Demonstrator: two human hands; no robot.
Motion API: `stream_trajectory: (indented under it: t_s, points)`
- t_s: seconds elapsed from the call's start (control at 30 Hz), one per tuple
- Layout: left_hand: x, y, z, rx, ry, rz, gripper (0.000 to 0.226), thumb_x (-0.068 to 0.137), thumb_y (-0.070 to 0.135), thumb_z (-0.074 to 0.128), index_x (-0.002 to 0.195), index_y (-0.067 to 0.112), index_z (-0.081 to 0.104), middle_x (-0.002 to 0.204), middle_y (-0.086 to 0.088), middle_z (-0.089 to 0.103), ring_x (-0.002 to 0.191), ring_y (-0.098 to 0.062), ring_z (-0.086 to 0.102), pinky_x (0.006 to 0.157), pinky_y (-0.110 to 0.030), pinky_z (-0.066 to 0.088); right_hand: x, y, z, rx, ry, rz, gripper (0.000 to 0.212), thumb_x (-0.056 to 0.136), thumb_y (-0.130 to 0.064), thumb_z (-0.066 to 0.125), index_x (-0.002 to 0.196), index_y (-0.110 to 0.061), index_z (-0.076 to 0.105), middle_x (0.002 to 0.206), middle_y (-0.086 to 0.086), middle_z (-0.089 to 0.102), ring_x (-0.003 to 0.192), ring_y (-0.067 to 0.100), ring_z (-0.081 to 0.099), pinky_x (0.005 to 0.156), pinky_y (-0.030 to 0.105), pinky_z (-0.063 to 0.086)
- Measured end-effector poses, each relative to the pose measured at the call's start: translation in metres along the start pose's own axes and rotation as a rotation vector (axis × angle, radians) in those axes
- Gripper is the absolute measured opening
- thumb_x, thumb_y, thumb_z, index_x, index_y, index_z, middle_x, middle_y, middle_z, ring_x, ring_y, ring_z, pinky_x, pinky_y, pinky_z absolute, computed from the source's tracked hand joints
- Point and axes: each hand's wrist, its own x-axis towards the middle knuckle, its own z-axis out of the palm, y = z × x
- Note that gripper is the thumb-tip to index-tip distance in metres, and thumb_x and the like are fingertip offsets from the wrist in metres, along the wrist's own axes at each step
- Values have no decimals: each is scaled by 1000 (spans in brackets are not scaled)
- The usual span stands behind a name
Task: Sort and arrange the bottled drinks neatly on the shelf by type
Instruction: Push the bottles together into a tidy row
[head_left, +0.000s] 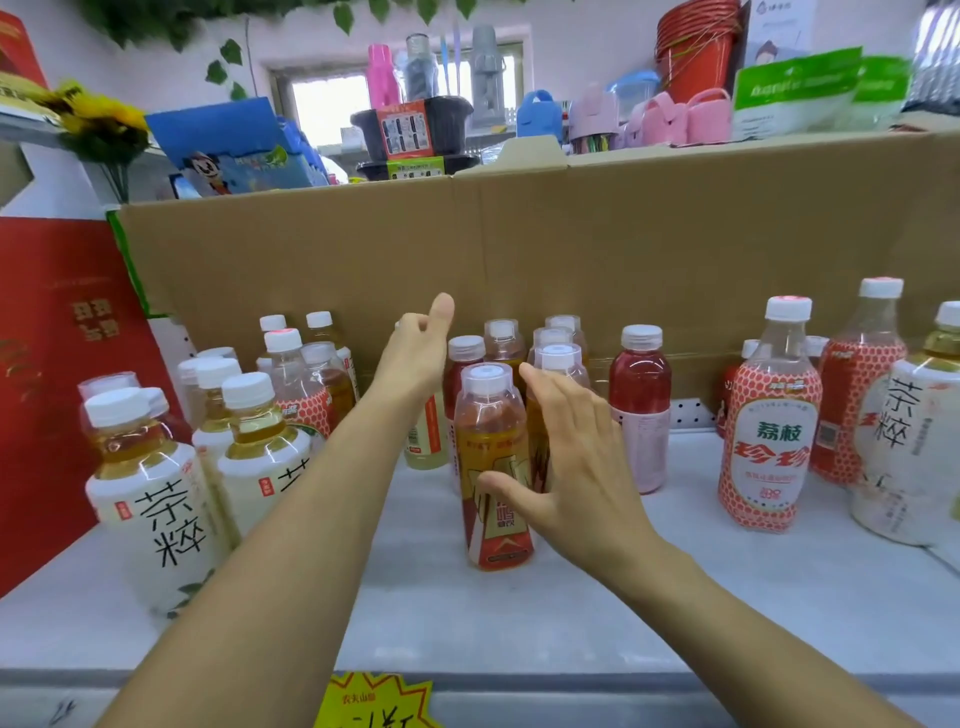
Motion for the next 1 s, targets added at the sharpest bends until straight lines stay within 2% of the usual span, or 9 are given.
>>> stream_trajectory:
  t_s: [0.07,0.17,0.23,0.3,0.47,0.6,0.77,0.9,1.0]
  points:
    - [12,-9,5,-105,-84,-30,73,94,58,54,151,17,35,148,-7,47,129,-26,50,99,-38,43,-1,0,0,-13,-36,-28,96,74,-64,61,153,-28,21,153,2,32,140,23,32,113,45,34]
    - [24,-25,21,-102,-268,-59,64,81,48,76,135,20,55,124,-5,67,105,-21,65,85,-35,54,2,-7,4,-41,-82,-76,103,72,-60,72,153,-33,15,157,5,23,142,28,30,115,43,31]
    - [24,-31,29,-82,-252,-4,47,86,40,74,125,19,58,108,-2,68,93,-14,65,69,-28,51,8,-13,9,-89,-93,-92,106,70,-58,77,153,-34,15,157,8,20,141,31,31,114,43,29]
    - [20,-38,30,-59,-186,43,37,90,39,70,119,19,57,103,-1,66,91,-13,64,65,-25,48,13,-16,14,-148,-85,-74,106,68,-50,81,152,-32,18,155,13,25,137,34,37,111,46,34]
    - [-12,-56,10,-199,4,86,35,95,42,61,121,21,51,110,3,64,101,-12,62,87,-35,53,15,-11,16,-232,-21,-76,105,57,-40,83,146,-24,30,146,19,42,134,29,32,111,49,34]
    - [-49,-57,-4,-199,69,141,35,96,42,60,122,21,51,110,6,62,102,-7,61,84,-30,50,20,-4,17,-235,-81,-70,106,64,-44,82,146,-29,17,152,16,36,147,27,29,120,47,15]
    - [-82,-49,-11,-164,45,175,33,96,45,58,122,26,50,110,11,61,102,-3,59,82,-28,50,22,-1,21,-315,-82,-78,109,65,-53,83,148,-30,16,153,16,35,145,33,31,120,52,10]
    - [-96,-46,-9,-187,25,180,30,95,45,58,120,30,50,108,16,61,100,0,59,79,-23,48,13,13,5,-165,63,-146,77,84,-50,63,149,-23,31,152,10,38,143,29,30,121,53,11]
    - [-103,-44,-2,-259,29,161,28,93,46,63,116,31,56,106,15,65,96,1,62,77,-22,49,8,40,-14,63,276,72,64,90,-35,59,145,-10,39,148,12,39,139,25,33,118,45,23]
